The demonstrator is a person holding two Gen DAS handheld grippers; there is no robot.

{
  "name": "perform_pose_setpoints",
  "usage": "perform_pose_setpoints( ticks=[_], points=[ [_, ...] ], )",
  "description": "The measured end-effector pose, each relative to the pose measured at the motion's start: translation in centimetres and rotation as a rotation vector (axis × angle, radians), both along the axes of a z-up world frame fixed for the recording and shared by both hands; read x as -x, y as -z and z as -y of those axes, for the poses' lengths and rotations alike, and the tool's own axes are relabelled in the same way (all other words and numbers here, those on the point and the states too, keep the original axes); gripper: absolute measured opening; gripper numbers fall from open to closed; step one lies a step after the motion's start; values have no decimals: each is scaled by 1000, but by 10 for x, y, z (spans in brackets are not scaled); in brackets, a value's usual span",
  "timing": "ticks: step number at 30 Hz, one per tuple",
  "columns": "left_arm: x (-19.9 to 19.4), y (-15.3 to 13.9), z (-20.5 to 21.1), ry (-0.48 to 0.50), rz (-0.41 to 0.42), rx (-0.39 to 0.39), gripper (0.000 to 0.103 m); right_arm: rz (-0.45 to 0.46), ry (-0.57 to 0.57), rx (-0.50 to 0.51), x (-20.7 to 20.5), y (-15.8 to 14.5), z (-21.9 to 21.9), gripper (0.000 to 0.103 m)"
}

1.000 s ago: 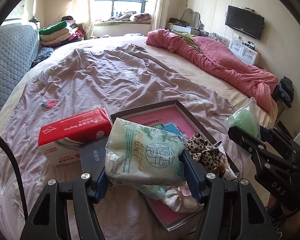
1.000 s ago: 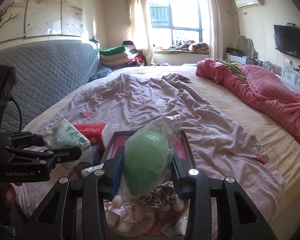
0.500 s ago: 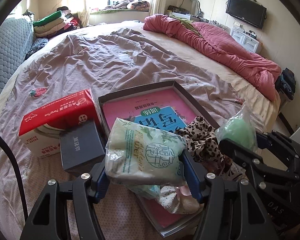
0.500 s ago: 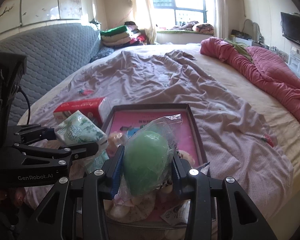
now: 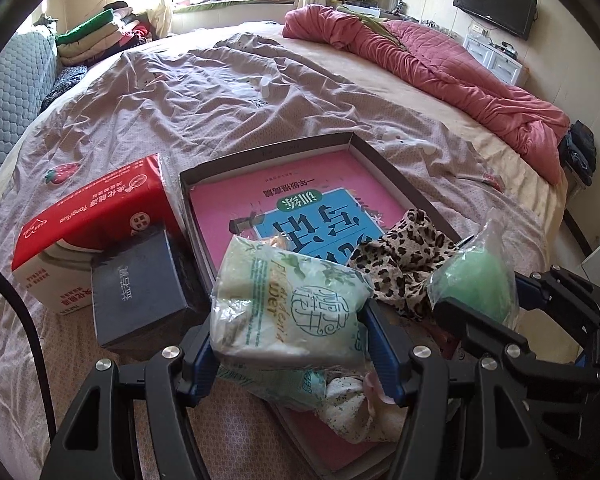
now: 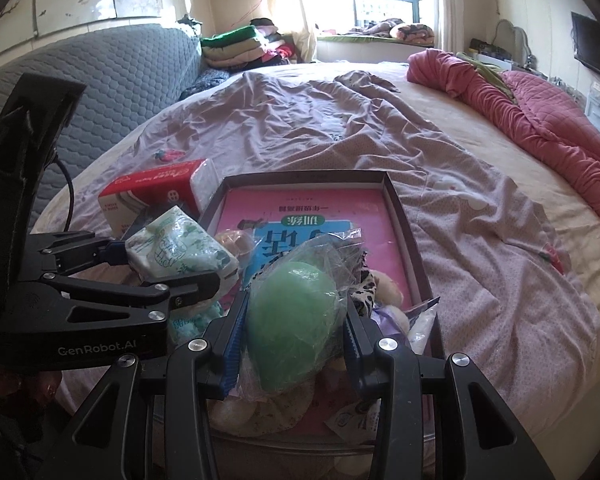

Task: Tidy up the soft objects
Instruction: 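Lift the wipes pack and green soap and carry them over the tray, then lower both held items onto the pile in the tray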

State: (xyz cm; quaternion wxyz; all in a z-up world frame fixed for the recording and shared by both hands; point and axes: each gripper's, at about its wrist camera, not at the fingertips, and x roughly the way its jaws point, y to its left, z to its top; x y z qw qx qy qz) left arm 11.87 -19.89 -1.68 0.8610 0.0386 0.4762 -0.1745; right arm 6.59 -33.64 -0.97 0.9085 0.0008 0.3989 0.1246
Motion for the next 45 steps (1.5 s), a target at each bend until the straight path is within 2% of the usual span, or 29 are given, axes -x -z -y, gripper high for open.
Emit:
perform_pose_setpoints(
  ticks=[15, 30, 38, 45],
  points=[
    [-24, 13, 10, 11, -36, -22, 65, -22, -82, 66, -12, 27, -21, 44],
    [-25, 13, 13, 8, -53, -26, 67, 16, -108, 75, -12, 29, -25, 47],
    [-23, 11, 12, 7, -54, -18, 68, 22, -96, 63, -10, 27, -22, 60],
    [-22, 9, 10, 6, -54, -9, 68, 26, -84, 41, -8, 25, -17, 61]
  ],
)
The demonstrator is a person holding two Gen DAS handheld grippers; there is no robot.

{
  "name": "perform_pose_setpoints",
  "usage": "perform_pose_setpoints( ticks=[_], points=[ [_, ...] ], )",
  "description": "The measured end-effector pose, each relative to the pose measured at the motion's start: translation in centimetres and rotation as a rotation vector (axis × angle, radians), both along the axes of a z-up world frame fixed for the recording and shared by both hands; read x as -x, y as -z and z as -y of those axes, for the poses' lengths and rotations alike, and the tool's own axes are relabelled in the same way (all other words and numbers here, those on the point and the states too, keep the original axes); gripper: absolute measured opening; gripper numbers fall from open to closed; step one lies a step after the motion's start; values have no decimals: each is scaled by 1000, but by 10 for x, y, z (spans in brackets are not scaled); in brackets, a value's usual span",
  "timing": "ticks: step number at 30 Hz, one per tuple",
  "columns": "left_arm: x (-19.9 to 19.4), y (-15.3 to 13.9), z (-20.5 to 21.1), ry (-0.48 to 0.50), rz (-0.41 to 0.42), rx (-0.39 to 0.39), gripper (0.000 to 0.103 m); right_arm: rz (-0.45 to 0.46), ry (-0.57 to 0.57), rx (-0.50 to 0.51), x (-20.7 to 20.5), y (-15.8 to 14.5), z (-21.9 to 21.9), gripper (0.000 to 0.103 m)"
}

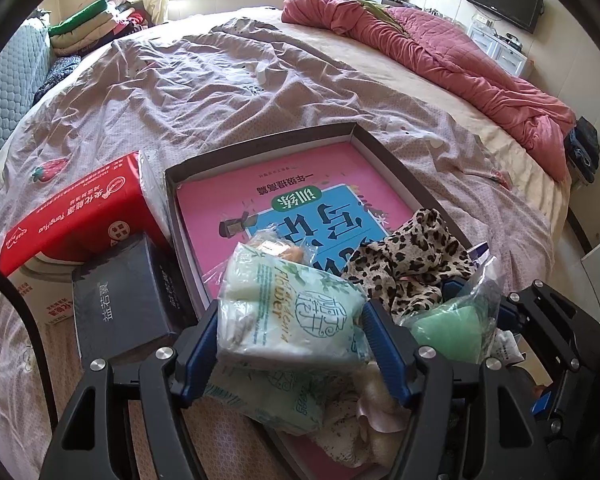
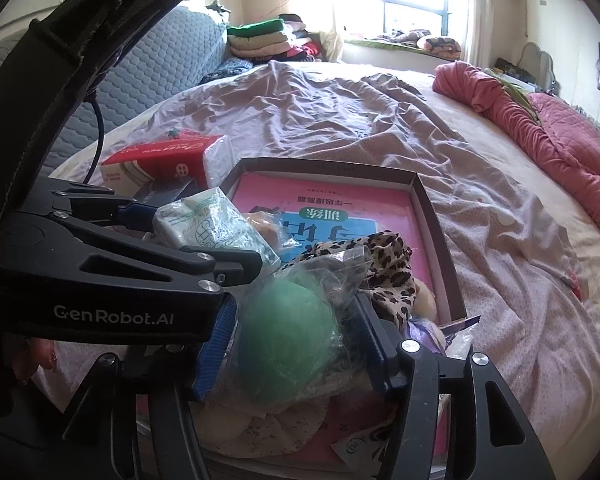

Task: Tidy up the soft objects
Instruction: 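Lower both held items onto the pile in the tray, then open both tools to release the wipes pack and green soap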

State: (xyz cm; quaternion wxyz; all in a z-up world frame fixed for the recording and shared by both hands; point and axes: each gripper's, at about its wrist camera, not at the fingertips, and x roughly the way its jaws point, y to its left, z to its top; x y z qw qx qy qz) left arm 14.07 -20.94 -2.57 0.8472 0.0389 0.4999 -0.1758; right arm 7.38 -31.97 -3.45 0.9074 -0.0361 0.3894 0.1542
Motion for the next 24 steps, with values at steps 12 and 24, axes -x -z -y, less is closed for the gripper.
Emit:
perform_pose_setpoints(
  ticks=[12, 24],
  points=[
    [1, -2, 0, 5, -3, 3, 69, -3, 38, 0, 8, -4, 11, 74],
    [6, -4, 1, 19, -5, 27, 75, -16, 77, 25, 14, -7, 14, 74]
  ],
)
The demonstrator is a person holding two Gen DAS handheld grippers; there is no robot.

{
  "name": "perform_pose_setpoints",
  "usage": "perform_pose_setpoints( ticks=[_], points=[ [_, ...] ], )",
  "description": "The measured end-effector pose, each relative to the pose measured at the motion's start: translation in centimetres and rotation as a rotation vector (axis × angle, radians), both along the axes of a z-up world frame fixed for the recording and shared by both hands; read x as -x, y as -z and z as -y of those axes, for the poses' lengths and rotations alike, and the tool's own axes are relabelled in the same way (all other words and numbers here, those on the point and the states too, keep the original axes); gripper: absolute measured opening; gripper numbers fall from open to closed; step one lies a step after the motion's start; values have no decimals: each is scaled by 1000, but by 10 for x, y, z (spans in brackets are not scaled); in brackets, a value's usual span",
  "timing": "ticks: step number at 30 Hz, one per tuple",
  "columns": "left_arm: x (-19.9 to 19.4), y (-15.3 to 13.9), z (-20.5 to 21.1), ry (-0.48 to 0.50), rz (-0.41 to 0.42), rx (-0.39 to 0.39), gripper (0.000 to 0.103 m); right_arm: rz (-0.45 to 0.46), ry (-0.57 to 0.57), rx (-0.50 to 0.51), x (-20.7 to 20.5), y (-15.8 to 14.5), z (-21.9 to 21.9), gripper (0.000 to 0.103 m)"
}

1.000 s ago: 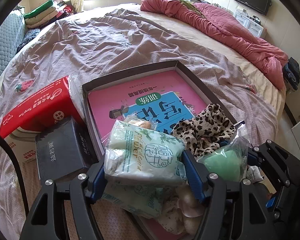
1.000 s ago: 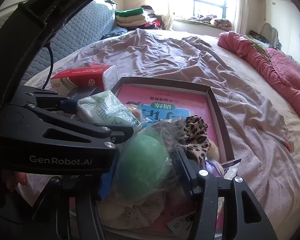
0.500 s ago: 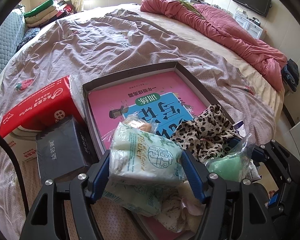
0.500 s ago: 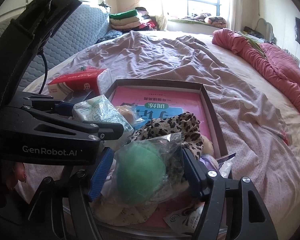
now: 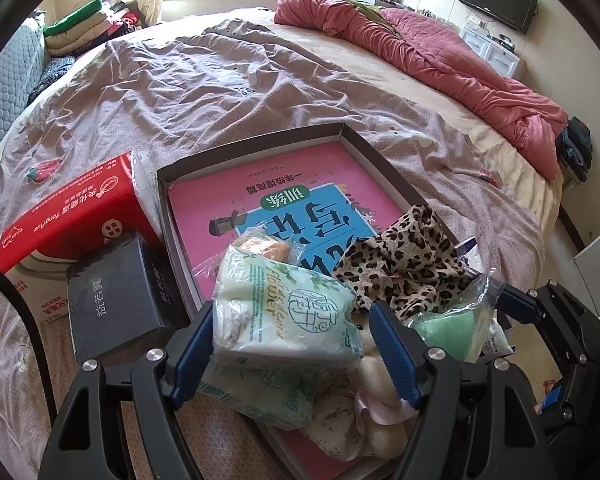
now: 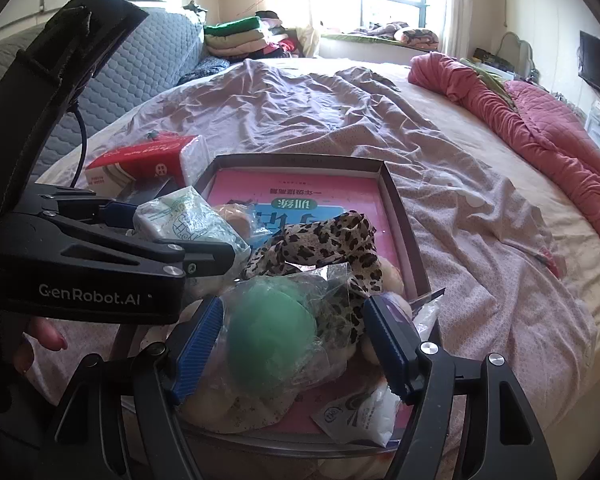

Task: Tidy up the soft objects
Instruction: 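Open both tools to release the wipes pack and green soap, then withdraw both open tools up and back from the tray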

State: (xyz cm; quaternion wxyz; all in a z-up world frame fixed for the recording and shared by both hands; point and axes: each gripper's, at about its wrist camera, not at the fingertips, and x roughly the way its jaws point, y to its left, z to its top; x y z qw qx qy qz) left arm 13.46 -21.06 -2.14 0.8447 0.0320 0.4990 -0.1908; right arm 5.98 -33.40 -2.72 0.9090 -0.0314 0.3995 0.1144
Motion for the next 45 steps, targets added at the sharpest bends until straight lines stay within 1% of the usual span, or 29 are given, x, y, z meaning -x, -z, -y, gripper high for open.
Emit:
perform_pose_setpoints(
  ticks=[8, 14, 19, 23, 30, 34, 37, 40, 42, 45],
  points=[
    [3, -7, -3, -3, 11, 15, 76, 12, 33, 13, 2, -2, 3, 76],
    [8, -15, -5, -3, 26, 33, 76, 21, 57, -12, 2, -6, 10, 77],
    [12, -25, -10, -11, 45, 46, 76, 53, 46, -23, 6, -15, 8, 77],
    [18, -33, -14, -15, 64, 46, 78, 74, 50, -11, 7, -20, 5, 77],
    [26, -42, -23, -30, 78, 52, 79, 87, 103, -29, 9, -27, 14, 77],
    [36, -52, -30, -38, 98, 61, 79, 124, 147, -61, 15, -41, 22, 78],
    [45, -58, -36, -45, 116, 61, 80, 146, 161, -82, 21, -54, 23, 81],
    [55, -66, -42, -60, 135, 58, 82, 163, 161, -72, 27, -67, 17, 81],
    [62, -71, -48, -79, 146, 52, 85, 175, 174, -55, 32, -76, 12, 81],
    [77, -78, -61, -112, 159, 56, 86, 184, 192, -49, 41, -89, 5, 82]
  ],
)
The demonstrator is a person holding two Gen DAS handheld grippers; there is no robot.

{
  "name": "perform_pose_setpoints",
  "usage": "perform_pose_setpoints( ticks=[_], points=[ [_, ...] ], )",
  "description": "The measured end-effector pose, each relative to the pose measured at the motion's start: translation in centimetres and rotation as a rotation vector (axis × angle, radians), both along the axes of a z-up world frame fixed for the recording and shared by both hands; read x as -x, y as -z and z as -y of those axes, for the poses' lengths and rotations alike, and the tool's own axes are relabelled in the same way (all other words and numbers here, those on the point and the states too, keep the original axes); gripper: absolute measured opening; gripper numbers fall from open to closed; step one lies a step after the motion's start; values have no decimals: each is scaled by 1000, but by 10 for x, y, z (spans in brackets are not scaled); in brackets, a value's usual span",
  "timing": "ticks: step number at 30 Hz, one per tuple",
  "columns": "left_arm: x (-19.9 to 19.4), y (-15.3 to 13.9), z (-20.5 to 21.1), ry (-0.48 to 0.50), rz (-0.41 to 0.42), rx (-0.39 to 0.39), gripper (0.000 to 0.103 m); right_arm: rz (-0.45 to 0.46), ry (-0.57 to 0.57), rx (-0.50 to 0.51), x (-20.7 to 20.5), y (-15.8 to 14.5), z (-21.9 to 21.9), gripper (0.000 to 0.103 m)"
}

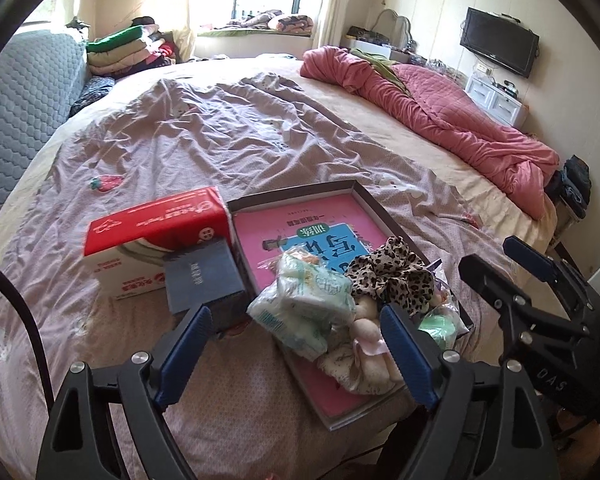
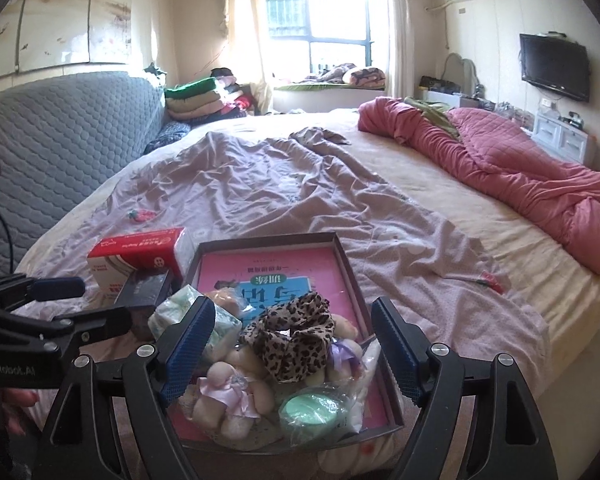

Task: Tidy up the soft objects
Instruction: 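Withdraw both open tools up and back from the tray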

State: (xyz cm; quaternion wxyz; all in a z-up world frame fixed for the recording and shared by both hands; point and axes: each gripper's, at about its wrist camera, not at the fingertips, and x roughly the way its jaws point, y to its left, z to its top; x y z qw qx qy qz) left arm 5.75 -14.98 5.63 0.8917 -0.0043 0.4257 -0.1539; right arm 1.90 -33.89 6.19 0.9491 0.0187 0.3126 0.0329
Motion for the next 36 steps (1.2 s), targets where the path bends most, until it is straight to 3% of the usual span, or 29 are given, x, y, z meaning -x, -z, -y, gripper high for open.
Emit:
perform_pose_setpoints(
  ticks=[7, 12, 19, 23, 36],
  points=[
    [26, -15, -23, -92, 24, -13, 87, -11, 14, -11, 18, -22, -16, 83],
    [45, -21, -34, -140, 35, -32, 87, -33, -10, -104, 33, -27, -25, 83],
    [70, -7, -53, -201, -15, -21, 87, -35, -72, 7, 55, -20, -57, 84],
    [82, 1, -59, -233, -18, -1, 87, -74, -93, -13, 59, -9, -58, 84],
    [84, 16, -48, -246, -53, -46, 87, -114, -90, 31, 71, 15, -57, 84]
  ],
)
